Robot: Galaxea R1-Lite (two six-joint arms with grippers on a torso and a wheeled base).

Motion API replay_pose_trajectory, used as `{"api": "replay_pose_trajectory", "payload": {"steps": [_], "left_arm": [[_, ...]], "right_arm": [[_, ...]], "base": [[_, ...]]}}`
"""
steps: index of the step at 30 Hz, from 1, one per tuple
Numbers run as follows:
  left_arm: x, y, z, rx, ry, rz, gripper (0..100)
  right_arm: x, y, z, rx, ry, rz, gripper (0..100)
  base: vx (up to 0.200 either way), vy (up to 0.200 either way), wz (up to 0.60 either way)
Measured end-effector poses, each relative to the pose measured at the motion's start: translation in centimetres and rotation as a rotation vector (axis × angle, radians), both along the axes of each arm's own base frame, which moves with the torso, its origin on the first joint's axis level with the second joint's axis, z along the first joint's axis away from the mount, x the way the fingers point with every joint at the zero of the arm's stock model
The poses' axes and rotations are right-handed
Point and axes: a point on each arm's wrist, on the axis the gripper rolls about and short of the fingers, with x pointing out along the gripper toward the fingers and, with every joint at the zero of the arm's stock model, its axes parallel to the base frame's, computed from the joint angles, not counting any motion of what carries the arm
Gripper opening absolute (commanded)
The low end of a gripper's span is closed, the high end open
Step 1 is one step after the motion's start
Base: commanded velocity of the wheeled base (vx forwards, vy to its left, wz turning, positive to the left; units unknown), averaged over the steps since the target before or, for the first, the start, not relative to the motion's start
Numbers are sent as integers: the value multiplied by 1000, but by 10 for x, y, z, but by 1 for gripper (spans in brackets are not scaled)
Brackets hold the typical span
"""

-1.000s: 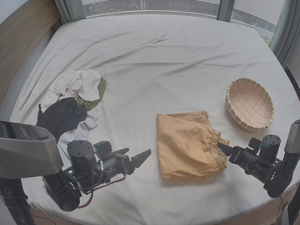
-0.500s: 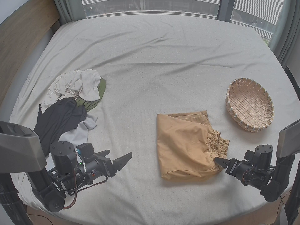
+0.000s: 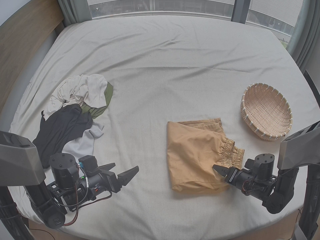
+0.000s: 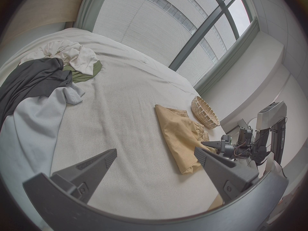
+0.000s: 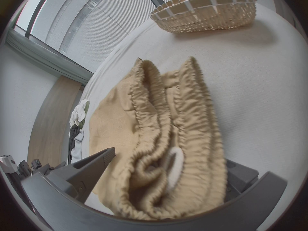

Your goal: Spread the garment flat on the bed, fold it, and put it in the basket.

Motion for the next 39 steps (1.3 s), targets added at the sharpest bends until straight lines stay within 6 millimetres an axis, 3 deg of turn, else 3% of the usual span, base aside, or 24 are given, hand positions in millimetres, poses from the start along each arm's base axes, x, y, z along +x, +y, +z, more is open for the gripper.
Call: {"api": "replay_pose_trajectory", "payload": {"steps": [1, 2, 14, 24, 30, 39], "left_arm": [[0, 0, 0, 1, 0, 0, 100], [-1, 0, 0, 1, 1, 0, 100], [-2, 1, -1, 4, 6, 0, 100], [-4, 2, -1, 7, 10, 3, 100], [-10, 6, 0, 11, 20, 5, 100], [-16, 8, 3, 10, 18, 2, 100]], "right_arm": [[3, 2, 1, 5, -11, 0, 100], [5, 4, 2, 9, -23, 2, 0], [10, 9, 4, 38, -37, 6, 0], [2, 23, 16, 61, -69, 68, 0], [-12, 47, 46, 85, -178, 211, 0], [-26, 61, 87, 105, -346, 372, 0]], "base": [[0, 0, 0], [0, 0, 0], [0, 0, 0], [0, 0, 0], [0, 0, 0], [0, 0, 0]]}}
